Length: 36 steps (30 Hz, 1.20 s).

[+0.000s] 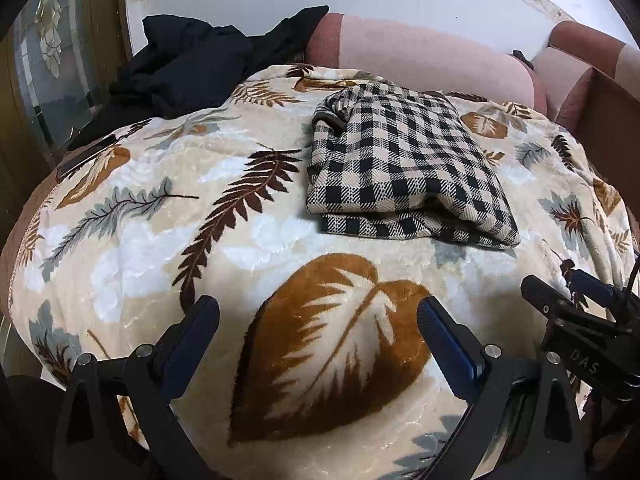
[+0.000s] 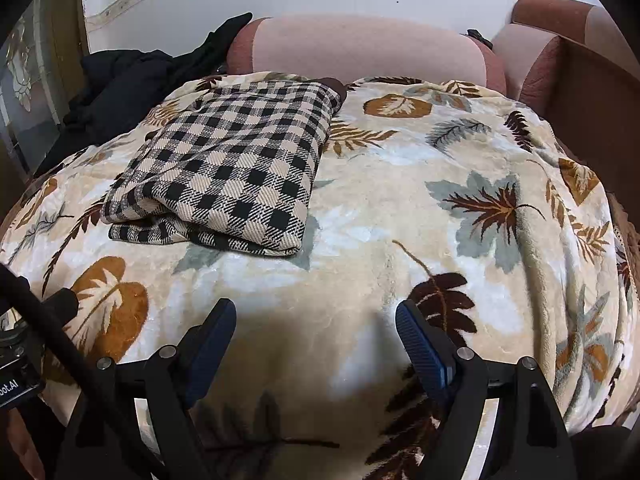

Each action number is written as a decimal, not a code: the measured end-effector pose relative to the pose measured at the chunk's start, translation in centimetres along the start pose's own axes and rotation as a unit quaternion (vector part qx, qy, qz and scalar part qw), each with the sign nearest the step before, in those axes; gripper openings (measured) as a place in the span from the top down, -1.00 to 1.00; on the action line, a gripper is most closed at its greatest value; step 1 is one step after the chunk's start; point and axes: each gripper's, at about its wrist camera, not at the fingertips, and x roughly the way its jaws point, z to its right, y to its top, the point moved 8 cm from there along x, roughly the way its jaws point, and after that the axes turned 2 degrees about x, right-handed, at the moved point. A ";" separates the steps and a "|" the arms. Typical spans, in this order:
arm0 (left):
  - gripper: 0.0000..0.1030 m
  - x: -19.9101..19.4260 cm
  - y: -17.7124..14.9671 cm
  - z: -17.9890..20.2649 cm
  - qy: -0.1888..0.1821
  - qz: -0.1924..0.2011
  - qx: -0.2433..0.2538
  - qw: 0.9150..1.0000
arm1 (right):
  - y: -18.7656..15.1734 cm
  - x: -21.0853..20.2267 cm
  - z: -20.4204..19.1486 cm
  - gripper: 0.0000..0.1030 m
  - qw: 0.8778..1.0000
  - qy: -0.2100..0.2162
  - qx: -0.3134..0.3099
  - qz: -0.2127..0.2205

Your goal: Fold large clothes

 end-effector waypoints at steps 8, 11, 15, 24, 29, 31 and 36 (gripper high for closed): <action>-0.93 0.4 -0.2 0.1 -0.005 -0.007 0.001 1.000 | -0.1 -0.1 -0.2 -0.67 1.000 -0.003 0.002 -0.001; -0.93 0.5 -0.3 0.1 -0.007 -0.010 0.001 1.000 | -0.1 0.0 -0.3 -0.67 1.000 -0.004 0.001 -0.002; -0.93 0.7 -0.6 0.3 -0.008 -0.015 0.003 1.000 | -0.2 0.1 -0.5 -0.67 1.000 -0.005 -0.001 -0.003; -0.93 0.9 -0.8 0.6 -0.009 -0.020 0.005 1.000 | -0.2 0.0 -0.4 -0.68 1.000 -0.006 -0.001 -0.002; -0.93 1.1 -0.9 0.4 -0.009 -0.023 0.002 1.000 | -0.2 0.0 -0.4 -0.68 1.000 -0.008 0.000 -0.001; -0.93 1.1 -0.9 0.4 -0.007 -0.024 0.001 1.000 | -0.2 0.0 -0.4 -0.68 1.000 -0.008 0.000 -0.001; -0.93 1.1 -0.9 0.4 -0.008 -0.024 0.001 1.000 | -0.3 0.0 -0.4 -0.69 1.000 -0.012 -0.001 0.000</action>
